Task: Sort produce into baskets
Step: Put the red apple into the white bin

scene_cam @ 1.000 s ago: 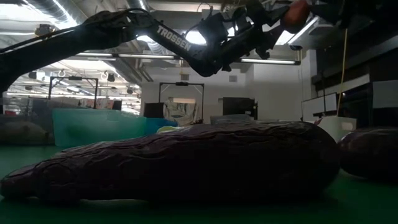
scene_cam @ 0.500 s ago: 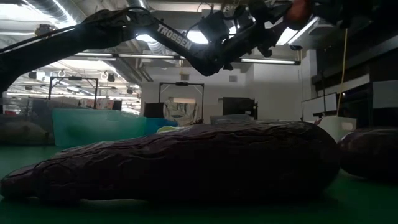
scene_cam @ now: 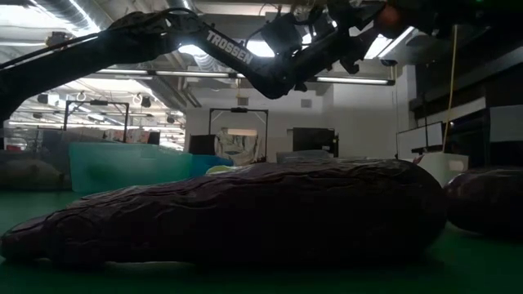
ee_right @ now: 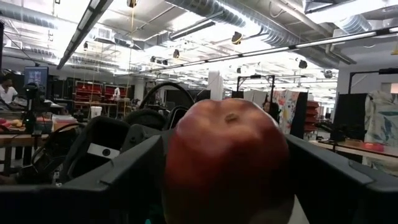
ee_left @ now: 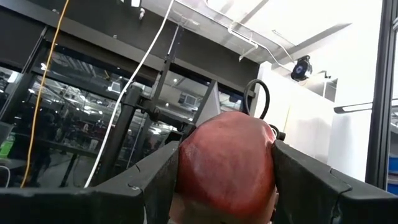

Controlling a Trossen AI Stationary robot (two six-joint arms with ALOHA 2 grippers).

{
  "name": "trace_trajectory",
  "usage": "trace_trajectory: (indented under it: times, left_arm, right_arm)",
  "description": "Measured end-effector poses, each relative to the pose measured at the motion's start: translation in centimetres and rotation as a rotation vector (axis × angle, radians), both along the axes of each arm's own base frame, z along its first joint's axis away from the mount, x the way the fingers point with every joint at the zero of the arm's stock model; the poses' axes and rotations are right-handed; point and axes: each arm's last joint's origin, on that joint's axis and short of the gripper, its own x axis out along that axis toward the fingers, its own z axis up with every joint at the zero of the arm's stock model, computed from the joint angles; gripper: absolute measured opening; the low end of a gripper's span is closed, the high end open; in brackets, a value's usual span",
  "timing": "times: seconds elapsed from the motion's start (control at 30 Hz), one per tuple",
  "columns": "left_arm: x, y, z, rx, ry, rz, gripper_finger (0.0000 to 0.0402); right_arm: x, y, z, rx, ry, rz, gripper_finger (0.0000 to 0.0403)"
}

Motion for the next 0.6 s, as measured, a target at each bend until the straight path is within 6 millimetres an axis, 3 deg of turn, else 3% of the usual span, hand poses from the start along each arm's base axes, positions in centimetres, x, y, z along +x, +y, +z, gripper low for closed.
trace_trajectory:
  times: [0.2,0.43,0.6]
  left_arm:
    - [-0.01,0.09,-0.02,-0.001,0.003,0.002,0.0233]
    - [-0.03,0.16,-0.02,-0.002,0.002,0.005,0.0233]
    - [-0.01,0.16,-0.05,-0.001,0.006,0.003,0.0233]
  right_arm:
    - [-0.21,0.02,0.07,0.002,-0.008,-0.006,0.0314]
    - [-0.24,0.0,0.02,0.006,-0.003,-0.015,0.0238]
    - [-0.21,-0.01,-0.06,0.01,0.006,-0.014,0.0236]
